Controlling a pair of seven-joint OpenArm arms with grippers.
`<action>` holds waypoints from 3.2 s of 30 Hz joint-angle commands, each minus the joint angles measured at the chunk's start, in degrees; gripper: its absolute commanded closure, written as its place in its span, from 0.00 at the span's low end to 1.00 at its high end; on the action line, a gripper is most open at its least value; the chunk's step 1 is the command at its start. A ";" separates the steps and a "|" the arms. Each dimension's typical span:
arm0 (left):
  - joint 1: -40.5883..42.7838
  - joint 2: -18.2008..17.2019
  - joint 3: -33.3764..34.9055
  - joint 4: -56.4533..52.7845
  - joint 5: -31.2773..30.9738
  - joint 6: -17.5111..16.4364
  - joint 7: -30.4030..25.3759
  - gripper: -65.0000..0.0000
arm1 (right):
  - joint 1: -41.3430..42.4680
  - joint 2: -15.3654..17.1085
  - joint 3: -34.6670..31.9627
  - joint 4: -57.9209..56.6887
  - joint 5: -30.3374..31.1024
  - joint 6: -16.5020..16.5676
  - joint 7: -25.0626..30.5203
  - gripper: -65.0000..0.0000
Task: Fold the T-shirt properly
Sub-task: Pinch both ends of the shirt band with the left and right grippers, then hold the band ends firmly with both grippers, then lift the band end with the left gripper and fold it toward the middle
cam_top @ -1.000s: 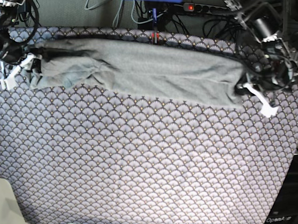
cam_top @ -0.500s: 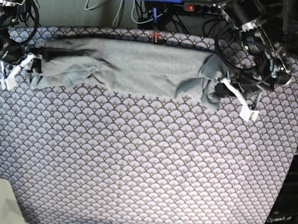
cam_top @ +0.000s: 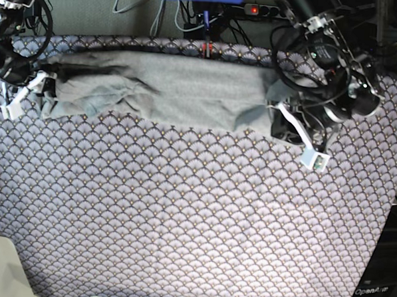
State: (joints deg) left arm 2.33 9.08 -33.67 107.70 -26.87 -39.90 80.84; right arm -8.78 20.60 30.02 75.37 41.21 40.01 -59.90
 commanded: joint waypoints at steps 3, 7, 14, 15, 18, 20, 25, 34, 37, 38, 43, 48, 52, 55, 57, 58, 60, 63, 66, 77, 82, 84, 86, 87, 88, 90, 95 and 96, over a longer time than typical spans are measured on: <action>-0.61 -0.08 -0.04 1.09 -1.30 -0.10 -0.84 1.00 | -0.67 -0.86 -1.14 -0.60 -2.05 -0.01 -4.94 0.62; -0.44 -1.13 -0.48 0.83 -1.30 -0.10 -0.84 1.00 | -0.67 -0.86 -1.14 -0.60 -2.05 -0.01 -4.94 0.62; 2.02 -5.52 -10.51 -0.58 -2.71 -0.10 -0.84 1.00 | -0.67 -0.86 -1.14 -0.60 -2.05 -0.01 -4.94 0.62; 2.02 -6.40 -11.30 -1.46 -3.50 -0.10 -0.84 1.00 | -0.67 -0.86 -1.14 -0.60 -2.05 -0.01 -4.94 0.62; 1.76 -10.00 -13.58 -5.68 -6.40 -0.10 -0.84 1.00 | -0.67 -0.86 -1.14 -0.60 -2.05 -0.01 -4.94 0.62; 1.23 -11.32 -14.46 -8.14 -8.07 -0.10 -0.84 1.00 | -0.67 -0.86 -1.58 -0.60 -2.05 -0.01 -4.94 0.62; -0.09 -13.26 -14.64 -11.30 -9.39 -0.10 -0.84 0.97 | -0.67 -0.78 -4.04 -0.52 -2.05 -0.01 -4.94 0.62; 1.06 -13.08 -14.72 -11.30 -9.39 -0.10 -0.84 0.26 | -0.67 -0.86 -4.39 -0.52 -2.05 -0.01 -4.94 0.62; 1.41 -12.99 -14.72 -11.66 -9.39 -0.10 -0.84 0.18 | -0.67 -0.86 -4.39 -0.52 -2.05 -0.01 -4.94 0.62; 1.50 -12.99 -14.72 -11.74 -9.39 -0.10 -0.84 0.17 | -0.67 -0.86 -4.39 -0.52 -2.05 -0.01 -4.94 0.62; 1.50 -12.99 -14.72 -11.83 -9.39 -0.10 -0.84 0.17 | -0.67 -0.86 -4.39 -0.52 -2.05 -0.01 -4.94 0.62; 0.62 -12.91 -14.37 -16.40 -9.39 -0.10 -0.84 0.18 | -0.76 -0.86 -4.39 -0.52 -2.05 -0.01 -4.94 0.62; 0.18 -12.91 -14.37 -21.24 -9.39 -0.10 -0.84 0.18 | -0.76 -0.86 -4.39 -0.52 -2.05 -0.01 -4.94 0.63; 0.44 -12.38 -14.29 -23.26 -9.39 -0.10 -0.84 0.18 | -0.76 -0.86 -4.39 -0.52 -2.05 -0.01 -4.94 0.63; 0.44 -12.20 -14.20 -24.23 -9.39 -0.10 -0.84 0.18 | -0.85 -0.86 -4.39 -0.52 -2.05 -0.01 -4.94 0.63; 0.44 -12.03 -14.20 -24.40 -9.39 -0.10 -0.84 0.18 | -0.85 -0.86 -4.39 -0.52 -2.05 -0.01 -4.94 0.63; 0.35 -10.44 -14.20 -24.40 -9.39 -0.10 -0.84 0.18 | -0.76 -0.86 -4.39 -0.52 -2.05 -0.01 -4.94 0.63; 0.44 -8.51 -14.11 -24.05 -9.39 -0.10 -0.84 0.18 | -0.76 -0.86 -4.39 -0.52 -2.05 -0.01 -4.94 0.63; 0.44 -7.63 -12.35 -24.05 -9.39 -0.10 -0.84 0.18 | -0.76 -0.86 -4.39 -0.52 -2.05 -0.01 -4.94 0.63; 0.44 -7.37 -11.47 -24.05 -9.21 -0.10 -0.84 0.62 | -0.76 -0.86 -4.39 -0.52 -2.05 -0.01 -4.94 0.63; 0.27 -8.07 -11.47 -24.05 -9.13 -0.10 -0.84 1.00 | -0.76 -0.86 -4.39 -0.52 -2.05 -0.01 -4.94 0.63; 0.27 -8.16 -11.47 -23.70 -9.39 -0.10 -0.84 1.00 | -0.67 -0.86 -4.39 -0.52 -2.05 -0.01 -4.94 0.63; 0.27 -7.81 -11.56 -21.33 -9.39 -0.10 -0.84 1.00 | -0.67 -0.86 -4.39 -0.52 -2.05 -0.01 -4.94 0.63; 0.27 -7.63 -11.56 -19.22 -9.39 -0.10 -0.84 1.00 | -0.67 -0.86 -4.39 -0.52 -2.05 -0.01 -4.94 0.63; 0.27 -6.93 -11.56 -17.11 -9.48 -0.10 -0.84 1.00 | -0.67 -0.86 -4.39 -0.52 -2.05 -0.01 -4.94 0.63; 0.18 -4.47 -11.56 -12.27 -9.48 -0.10 -0.84 1.00 | -0.67 -0.86 -4.39 -0.52 -2.05 -0.01 -4.94 0.63; -1.32 -0.08 -10.86 -2.34 -9.30 -0.10 -0.84 1.00 | -0.67 -0.86 -4.39 -0.52 -2.05 -0.01 -4.94 0.63; -1.49 -0.08 -10.42 -1.63 -9.21 -0.10 -0.84 1.00 | -0.67 -0.86 -4.39 -0.52 -2.05 -0.01 -4.94 0.63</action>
State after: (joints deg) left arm 1.54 9.41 -43.99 105.10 -35.05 -40.10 81.01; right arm -8.64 20.80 26.94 75.50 42.48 40.07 -59.51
